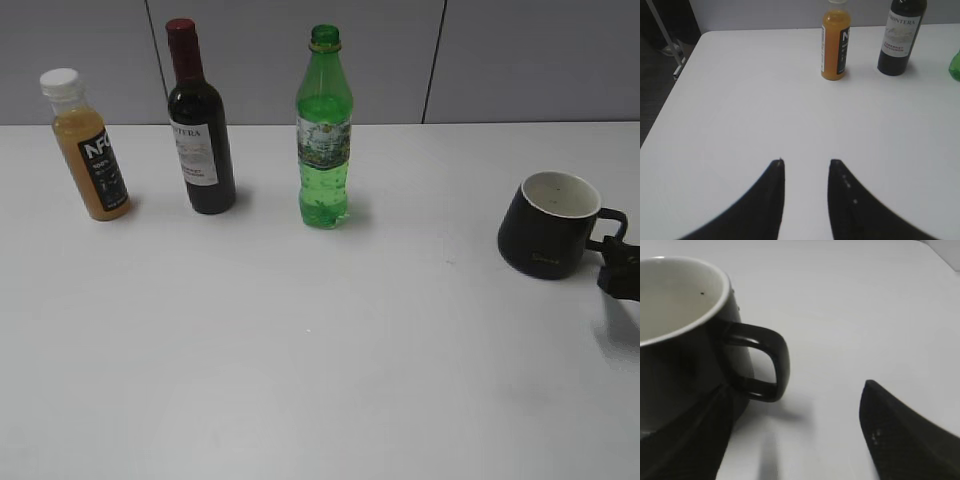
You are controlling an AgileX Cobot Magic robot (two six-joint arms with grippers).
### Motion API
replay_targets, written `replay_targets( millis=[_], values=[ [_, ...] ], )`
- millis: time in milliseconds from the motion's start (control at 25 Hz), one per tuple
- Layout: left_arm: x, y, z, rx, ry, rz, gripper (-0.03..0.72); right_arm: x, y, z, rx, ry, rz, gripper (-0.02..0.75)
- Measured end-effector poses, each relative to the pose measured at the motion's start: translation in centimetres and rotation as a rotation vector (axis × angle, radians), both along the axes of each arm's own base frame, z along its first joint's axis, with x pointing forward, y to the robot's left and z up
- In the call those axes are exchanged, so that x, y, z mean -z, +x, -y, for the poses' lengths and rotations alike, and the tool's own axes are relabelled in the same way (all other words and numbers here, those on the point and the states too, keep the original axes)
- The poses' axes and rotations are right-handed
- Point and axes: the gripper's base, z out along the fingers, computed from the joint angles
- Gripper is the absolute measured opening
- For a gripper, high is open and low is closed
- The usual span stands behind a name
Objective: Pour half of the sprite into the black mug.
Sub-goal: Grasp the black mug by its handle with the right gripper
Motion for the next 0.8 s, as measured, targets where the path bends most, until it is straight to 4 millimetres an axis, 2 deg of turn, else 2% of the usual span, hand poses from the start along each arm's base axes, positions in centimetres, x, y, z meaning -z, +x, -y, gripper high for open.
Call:
replay_targets(
  millis=[280,800],
  values=[
    [0.0,0.0,0.0,0.0,0.0,0.0,0.237,-0.1,0.3,1.0,0.011,-0.003,0.013,0.593],
    [0.0,0.0,0.0,0.0,0.0,0.0,0.237,0.7,1.8,1.0,-0.034,0.006,0.017,0.593]
  ],
)
